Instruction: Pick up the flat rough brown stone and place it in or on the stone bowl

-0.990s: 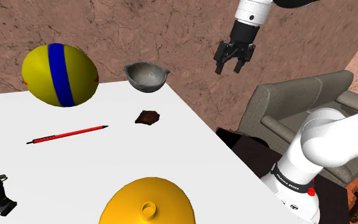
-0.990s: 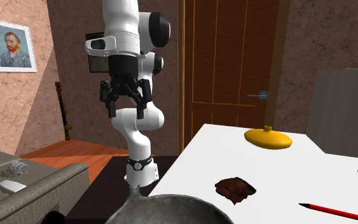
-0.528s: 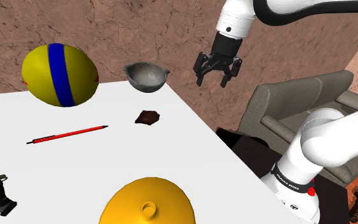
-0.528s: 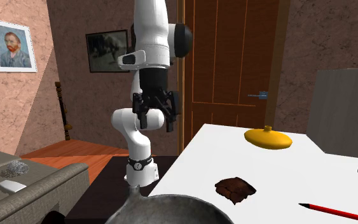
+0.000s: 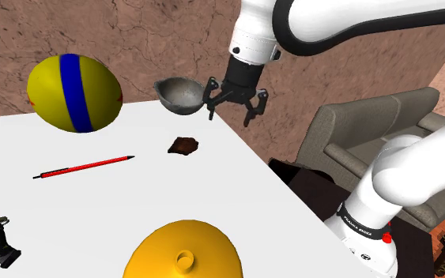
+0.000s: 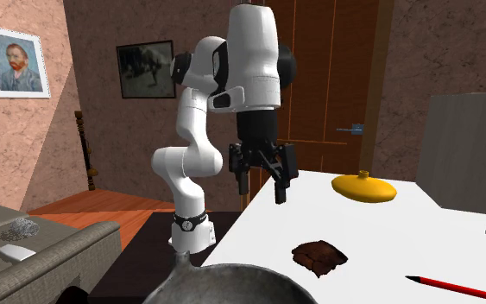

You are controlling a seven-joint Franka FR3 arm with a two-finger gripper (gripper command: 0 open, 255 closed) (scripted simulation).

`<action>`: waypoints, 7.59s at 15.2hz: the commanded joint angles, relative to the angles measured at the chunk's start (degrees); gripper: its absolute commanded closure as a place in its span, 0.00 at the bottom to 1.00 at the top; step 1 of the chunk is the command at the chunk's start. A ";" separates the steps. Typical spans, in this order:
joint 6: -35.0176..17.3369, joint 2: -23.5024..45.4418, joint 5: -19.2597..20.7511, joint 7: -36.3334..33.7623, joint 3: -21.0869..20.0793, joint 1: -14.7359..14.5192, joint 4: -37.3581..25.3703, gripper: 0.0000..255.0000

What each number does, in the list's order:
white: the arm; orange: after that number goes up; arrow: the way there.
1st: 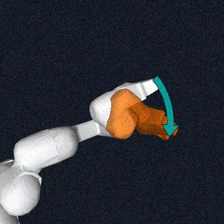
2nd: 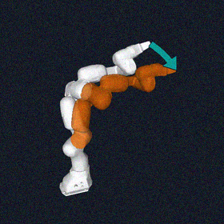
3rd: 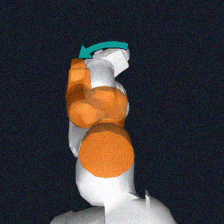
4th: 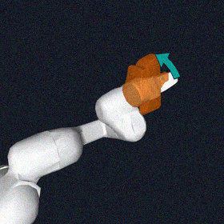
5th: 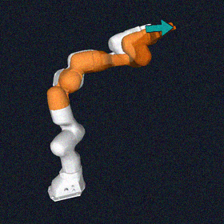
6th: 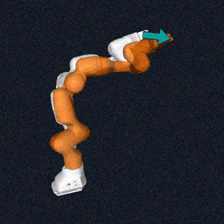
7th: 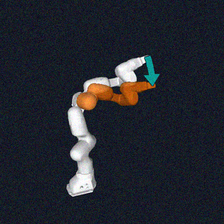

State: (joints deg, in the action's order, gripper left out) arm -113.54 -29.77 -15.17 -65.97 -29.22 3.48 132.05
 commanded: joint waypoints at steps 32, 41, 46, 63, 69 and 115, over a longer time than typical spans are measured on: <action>-13.12 19.76 8.05 -25.97 -14.50 6.71 -8.04 1.00; 13.90 43.71 34.89 -60.59 -22.08 0.87 -34.71 0.00; 10.20 43.88 35.32 -60.95 -21.59 1.37 -31.12 0.00; 9.73 44.01 35.45 -61.19 -21.57 1.30 -30.69 1.00; 12.49 43.20 34.63 -60.15 -21.83 1.48 -33.10 1.00; 41.09 61.55 47.48 -39.57 -14.62 -2.87 -81.51 1.00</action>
State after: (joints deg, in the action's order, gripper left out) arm -71.48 32.11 32.60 -105.77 -43.76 -0.36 49.23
